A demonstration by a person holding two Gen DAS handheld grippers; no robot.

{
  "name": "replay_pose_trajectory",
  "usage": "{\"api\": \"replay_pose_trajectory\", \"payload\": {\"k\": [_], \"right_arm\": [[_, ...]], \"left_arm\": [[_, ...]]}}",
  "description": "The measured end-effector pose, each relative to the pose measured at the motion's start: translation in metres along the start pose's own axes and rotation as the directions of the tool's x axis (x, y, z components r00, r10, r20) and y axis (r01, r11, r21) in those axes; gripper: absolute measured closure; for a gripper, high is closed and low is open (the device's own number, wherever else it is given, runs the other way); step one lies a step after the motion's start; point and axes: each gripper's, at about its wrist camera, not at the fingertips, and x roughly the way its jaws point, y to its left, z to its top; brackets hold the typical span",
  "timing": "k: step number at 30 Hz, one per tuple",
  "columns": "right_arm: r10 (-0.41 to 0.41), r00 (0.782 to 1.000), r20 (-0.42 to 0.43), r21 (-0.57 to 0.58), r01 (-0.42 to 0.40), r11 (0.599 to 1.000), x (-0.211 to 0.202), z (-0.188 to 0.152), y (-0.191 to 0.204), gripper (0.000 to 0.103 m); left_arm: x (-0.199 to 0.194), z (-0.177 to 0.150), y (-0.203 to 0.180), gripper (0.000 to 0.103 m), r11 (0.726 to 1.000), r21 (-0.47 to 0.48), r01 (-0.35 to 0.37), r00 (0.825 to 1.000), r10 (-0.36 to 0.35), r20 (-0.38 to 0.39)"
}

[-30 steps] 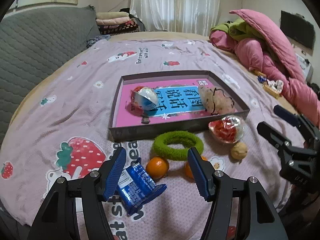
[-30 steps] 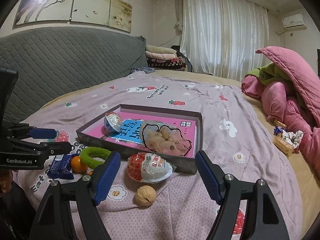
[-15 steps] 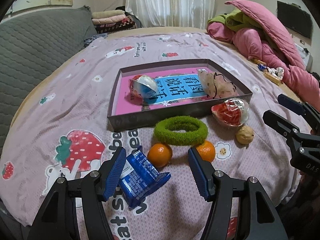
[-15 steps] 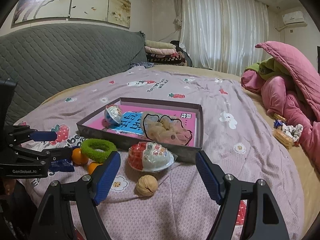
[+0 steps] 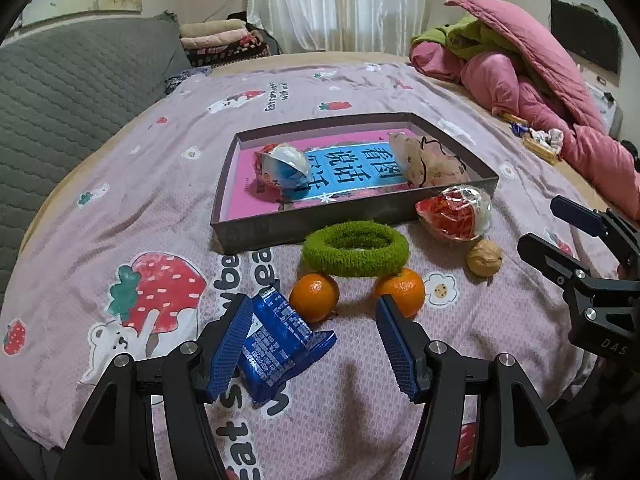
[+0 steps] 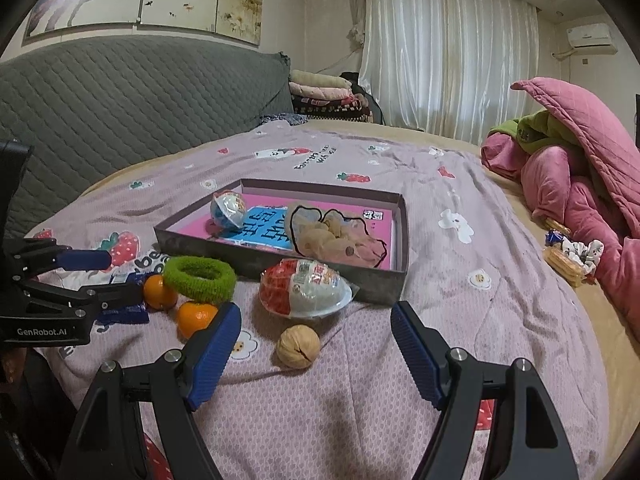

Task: Organize objects
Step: 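Grasp the green fuzzy hair tie with left tool while right tool grasps the walnut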

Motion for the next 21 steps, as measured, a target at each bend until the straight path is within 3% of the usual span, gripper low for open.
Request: {"api": "replay_pose_trajectory", "payload": {"k": [21], "right_arm": [[0.005, 0.998, -0.056, -0.001, -0.005, 1.0, 0.013, -0.009, 0.002, 0.026]], "left_arm": [[0.023, -0.002, 0.004, 0.037, 0.999, 0.026, -0.027, 1.0, 0.027, -0.008]]}}
